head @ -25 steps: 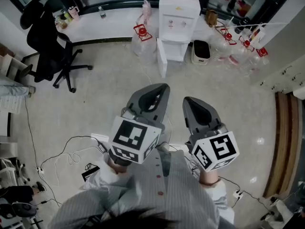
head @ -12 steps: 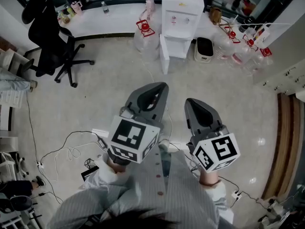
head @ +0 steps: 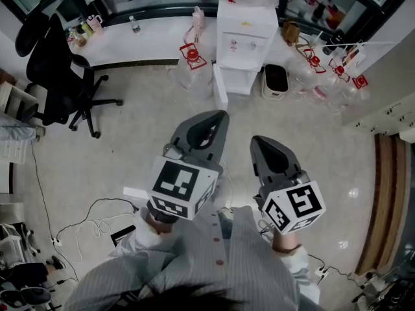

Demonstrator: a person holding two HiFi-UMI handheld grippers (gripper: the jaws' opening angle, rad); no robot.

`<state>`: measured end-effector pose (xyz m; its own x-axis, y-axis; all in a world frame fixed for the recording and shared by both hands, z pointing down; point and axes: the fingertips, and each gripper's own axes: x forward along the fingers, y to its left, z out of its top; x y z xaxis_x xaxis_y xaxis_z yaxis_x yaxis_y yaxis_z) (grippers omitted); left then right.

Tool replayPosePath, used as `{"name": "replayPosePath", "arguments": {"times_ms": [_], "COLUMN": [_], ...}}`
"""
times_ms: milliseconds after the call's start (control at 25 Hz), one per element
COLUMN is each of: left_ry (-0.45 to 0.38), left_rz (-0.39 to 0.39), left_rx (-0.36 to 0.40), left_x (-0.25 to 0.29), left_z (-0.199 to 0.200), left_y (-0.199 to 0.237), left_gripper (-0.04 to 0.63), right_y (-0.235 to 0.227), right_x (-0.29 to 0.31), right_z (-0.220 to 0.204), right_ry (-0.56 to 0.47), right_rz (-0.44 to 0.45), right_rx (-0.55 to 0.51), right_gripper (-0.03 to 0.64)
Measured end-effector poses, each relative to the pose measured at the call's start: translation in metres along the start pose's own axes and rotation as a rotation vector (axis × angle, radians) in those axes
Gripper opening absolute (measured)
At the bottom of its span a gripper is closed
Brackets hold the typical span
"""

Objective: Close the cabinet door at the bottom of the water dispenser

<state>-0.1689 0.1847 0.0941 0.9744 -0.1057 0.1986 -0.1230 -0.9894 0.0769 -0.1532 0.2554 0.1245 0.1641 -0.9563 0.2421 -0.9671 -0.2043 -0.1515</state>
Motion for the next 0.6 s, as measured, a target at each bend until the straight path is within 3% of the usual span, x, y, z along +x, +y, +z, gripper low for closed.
{"name": "replayPosePath", "arguments": {"times_ms": [280, 600], "left_ry": [-0.001, 0.012], "left_rz": [-0.027, -0.070], "left_rx": [0.005, -0.004], "left_x": [0.043, 0.072], "left_z": [0.013, 0.012], "left_y": [0.061, 0.097], "left_gripper": [0.011, 0.011], "right_y": [-0.031, -0.044], "right_x": [0.063, 0.106], "right_z": [0.023, 0.030], "right_ry": [-0.002, -0.003], "right_rz": [-0.055, -0.098], "right_rx": [0.005, 0.030], "right_gripper": [0.014, 0.014]}}
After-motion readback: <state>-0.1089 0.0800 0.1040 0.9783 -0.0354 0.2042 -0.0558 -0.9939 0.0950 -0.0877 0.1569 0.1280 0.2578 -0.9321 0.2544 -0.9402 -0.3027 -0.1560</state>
